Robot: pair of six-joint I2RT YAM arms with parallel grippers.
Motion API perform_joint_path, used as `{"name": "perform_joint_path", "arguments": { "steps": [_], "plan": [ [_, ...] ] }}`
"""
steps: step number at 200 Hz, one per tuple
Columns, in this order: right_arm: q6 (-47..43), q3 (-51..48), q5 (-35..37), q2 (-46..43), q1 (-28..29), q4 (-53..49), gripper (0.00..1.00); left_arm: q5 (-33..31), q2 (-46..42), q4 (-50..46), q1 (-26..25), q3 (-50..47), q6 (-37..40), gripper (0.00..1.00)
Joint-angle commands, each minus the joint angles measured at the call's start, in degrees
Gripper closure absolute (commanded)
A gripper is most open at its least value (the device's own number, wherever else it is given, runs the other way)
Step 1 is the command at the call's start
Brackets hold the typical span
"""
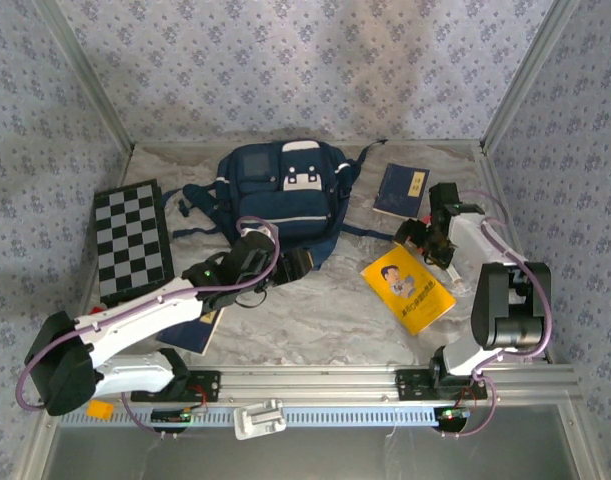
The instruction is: Pack the student bag
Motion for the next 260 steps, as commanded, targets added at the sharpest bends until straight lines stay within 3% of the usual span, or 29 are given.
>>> {"name": "perform_joint_path", "arguments": {
  "steps": [1, 50, 110, 190, 223, 260],
  "plan": [
    [-1.8, -1.8, -0.5, 2.5, -0.6, 2.8, 0.04, -1.3, 1.0, 1.1, -0.2, 0.4, -0.3, 0.18],
    [0.7, -6.7, -1.9, 5.2, 1.0, 7.5, 0.06, -2.6, 0.2, 1.5, -0.2, -0.6, 1.8, 0.12],
    [7.4, -12.7, -4.6, -0.5, 6.7, 8.9, 0.05, -3.4, -1.2, -0.4, 0.6, -1.7, 4.0, 0.06],
    [22.9, -18.6, -2.9, -8.9, 21.6, 14.9, 0.03, -0.6, -3.5, 2.5, 2.9, -6.9, 2.3, 0.02],
    [19.0, -16.9, -2.9, -11.1, 19.7, 11.2, 0.02, 1.6, -1.5, 7.0, 1.3, -8.3, -0.5, 0.02],
    [11.2, -16.5, -4.7, -13.3, 13.2, 4.6, 0.02, 0.8, 2.3, 14.3, -5.4, -8.9, -7.0, 0.02]
  ]
}}
